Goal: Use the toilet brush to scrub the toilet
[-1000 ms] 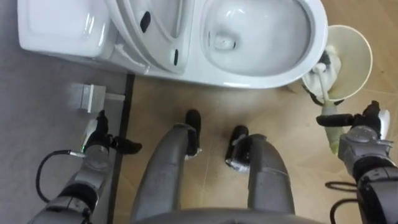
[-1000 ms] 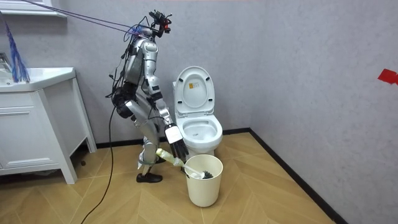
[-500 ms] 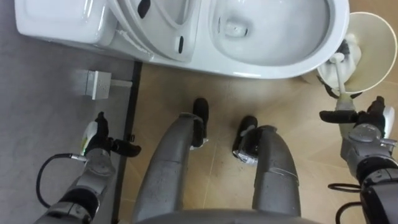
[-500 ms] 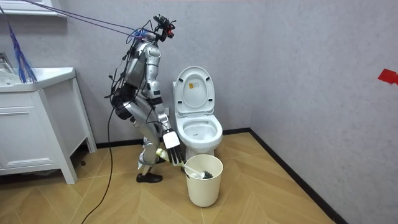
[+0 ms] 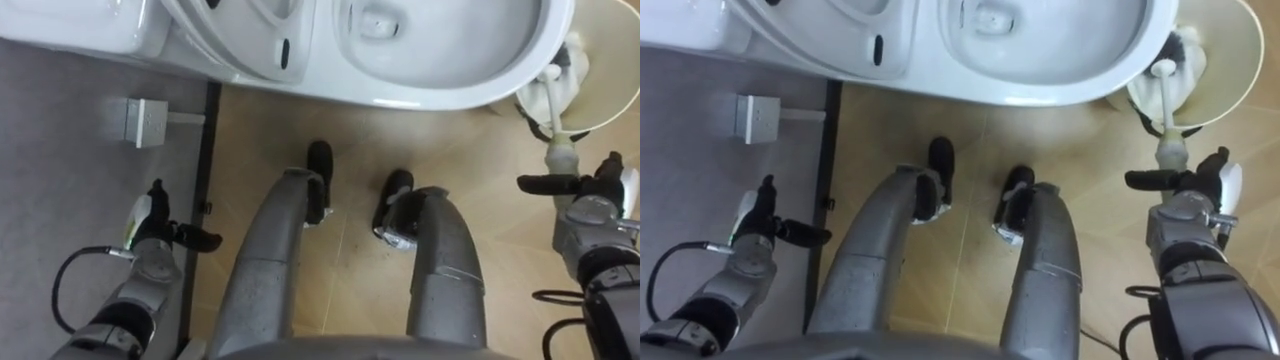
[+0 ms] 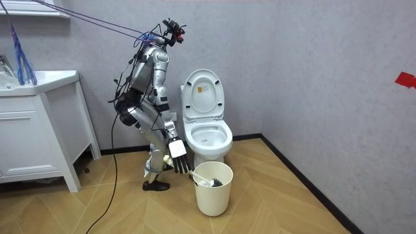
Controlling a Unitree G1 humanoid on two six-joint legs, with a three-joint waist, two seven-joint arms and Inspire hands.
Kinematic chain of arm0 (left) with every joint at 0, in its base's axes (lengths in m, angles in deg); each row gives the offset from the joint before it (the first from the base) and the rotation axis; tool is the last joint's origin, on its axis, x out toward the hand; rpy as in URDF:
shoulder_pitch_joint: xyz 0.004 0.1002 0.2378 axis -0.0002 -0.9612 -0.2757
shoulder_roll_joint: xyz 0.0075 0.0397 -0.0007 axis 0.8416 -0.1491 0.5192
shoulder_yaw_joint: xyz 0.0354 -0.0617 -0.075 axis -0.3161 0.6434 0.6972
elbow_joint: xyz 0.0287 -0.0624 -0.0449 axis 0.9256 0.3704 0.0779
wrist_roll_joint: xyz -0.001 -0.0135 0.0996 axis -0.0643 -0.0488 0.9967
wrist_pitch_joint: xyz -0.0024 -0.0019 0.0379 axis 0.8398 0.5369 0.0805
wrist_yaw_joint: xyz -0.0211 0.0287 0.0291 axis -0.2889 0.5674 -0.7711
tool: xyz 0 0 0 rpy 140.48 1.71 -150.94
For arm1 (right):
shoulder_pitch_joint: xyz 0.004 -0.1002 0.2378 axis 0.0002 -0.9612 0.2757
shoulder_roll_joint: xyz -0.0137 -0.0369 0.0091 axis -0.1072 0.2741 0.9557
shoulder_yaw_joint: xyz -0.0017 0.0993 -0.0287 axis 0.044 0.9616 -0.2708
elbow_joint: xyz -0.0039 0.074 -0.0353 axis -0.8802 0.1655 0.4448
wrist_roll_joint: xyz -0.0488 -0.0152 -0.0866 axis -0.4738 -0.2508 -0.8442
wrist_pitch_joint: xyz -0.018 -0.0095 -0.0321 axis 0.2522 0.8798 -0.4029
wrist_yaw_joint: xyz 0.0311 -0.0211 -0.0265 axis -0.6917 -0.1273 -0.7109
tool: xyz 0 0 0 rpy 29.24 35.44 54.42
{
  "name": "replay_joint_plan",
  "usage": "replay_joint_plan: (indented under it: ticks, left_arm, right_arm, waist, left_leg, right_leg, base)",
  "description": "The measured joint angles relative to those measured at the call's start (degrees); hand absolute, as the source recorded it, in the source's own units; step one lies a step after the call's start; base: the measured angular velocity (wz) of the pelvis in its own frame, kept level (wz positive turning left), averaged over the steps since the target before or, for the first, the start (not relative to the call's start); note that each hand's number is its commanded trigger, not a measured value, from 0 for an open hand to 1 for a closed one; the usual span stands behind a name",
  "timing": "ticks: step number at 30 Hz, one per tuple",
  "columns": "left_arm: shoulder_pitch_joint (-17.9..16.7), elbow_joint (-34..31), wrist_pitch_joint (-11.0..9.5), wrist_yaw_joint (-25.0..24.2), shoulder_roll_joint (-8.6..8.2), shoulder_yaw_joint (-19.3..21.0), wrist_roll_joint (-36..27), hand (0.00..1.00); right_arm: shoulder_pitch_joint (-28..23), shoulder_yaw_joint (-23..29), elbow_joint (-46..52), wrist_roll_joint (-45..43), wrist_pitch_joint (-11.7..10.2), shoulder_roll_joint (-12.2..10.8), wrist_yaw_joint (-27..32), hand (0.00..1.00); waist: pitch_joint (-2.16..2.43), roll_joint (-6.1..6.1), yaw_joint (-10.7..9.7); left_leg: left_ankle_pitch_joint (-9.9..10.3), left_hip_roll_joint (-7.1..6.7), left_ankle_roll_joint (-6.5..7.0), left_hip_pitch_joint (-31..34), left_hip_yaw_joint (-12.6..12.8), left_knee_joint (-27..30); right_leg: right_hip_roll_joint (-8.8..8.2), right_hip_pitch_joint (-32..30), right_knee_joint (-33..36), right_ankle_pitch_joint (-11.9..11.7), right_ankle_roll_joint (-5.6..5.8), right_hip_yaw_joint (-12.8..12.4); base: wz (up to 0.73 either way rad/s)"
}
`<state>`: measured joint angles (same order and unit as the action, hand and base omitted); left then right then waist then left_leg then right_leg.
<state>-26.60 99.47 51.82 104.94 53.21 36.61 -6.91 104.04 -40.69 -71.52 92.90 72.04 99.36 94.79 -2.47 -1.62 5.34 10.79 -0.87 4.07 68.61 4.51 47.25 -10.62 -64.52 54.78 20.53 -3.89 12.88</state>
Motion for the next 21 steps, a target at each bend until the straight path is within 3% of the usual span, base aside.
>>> replay_joint_plan:
  ticks: [2,3,4,5,12,21]
  left_arm:
    - [0.0,-0.7,0.6,-0.1,0.01,0.0,0.0,0.00]
    - [0.0,-0.9,0.6,-0.2,0.01,0.0,0.0,0.00]
    - [0.0,-1.3,0.6,-0.2,-0.01,-0.1,0.1,0.00]
    - [0.0,-1.3,0.6,-0.2,-0.01,-0.5,0.1,0.00]
    - [-0.8,-1.1,3.0,-0.8,-0.01,-1.2,0.2,0.00]
    - [-2.2,-2.2,3.4,-2.3,-0.02,-1.5,0.1,0.00]
  right_arm:
    - [0.1,0.0,-0.7,0.0,0.3,0.1,0.0,0.02]
    - [0.1,0.0,-1.0,0.1,0.4,0.1,-0.1,0.60]
    - [0.1,-0.6,-1.8,0.5,0.5,0.2,-0.5,0.92]
    - [0.0,-1.6,-2.3,1.4,0.6,0.4,-0.9,1.00]
    - [-0.8,-2.9,-3.8,3.9,2.6,0.9,-5.2,1.00]
    - [-1.2,-3.7,-4.0,6.9,4.3,0.8,-8.0,1.00]
  waist:
    - [0.01,-0.09,0.1]
    - [0.01,-0.09,0.2]
    - [0.02,-0.11,0.8]
    - [0.02,-0.11,1.0]
    - [0.10,-0.50,1.5]
    - [0.30,-0.80,1.6]
  left_leg:
    - [0.4,-0.10,0.01,1.0,0.1,1.2]
    - [0.4,-0.07,0.00,1.2,0.1,1.5]
    - [0.6,0.09,-0.01,1.5,0.1,2.2]
    - [0.8,0.11,-0.05,1.7,0.1,2.6]
    - [1.1,0.12,-0.16,2.0,-0.2,4.1]
    - [1.1,0.11,-0.14,1.4,-0.3,4.2]
  right_leg:
    - [-0.37,-1.1,1.5,0.4,-0.11,-0.1]
    - [-0.40,-1.3,1.7,0.4,-0.18,-0.1]
    - [-0.39,-1.5,2.3,0.6,-0.28,-0.1]
    - [-0.44,-1.7,2.8,0.8,-0.35,-0.1]
    - [-0.65,-1.7,4.2,1.3,-0.43,0.1]
    - [-0.18,-1.0,3.9,1.2,-0.42,0.2]
  base:
    - [0.02]
    - [0.00]
    - [-0.03]
    - [0.00]
    - [0.02]
    - [0.00]
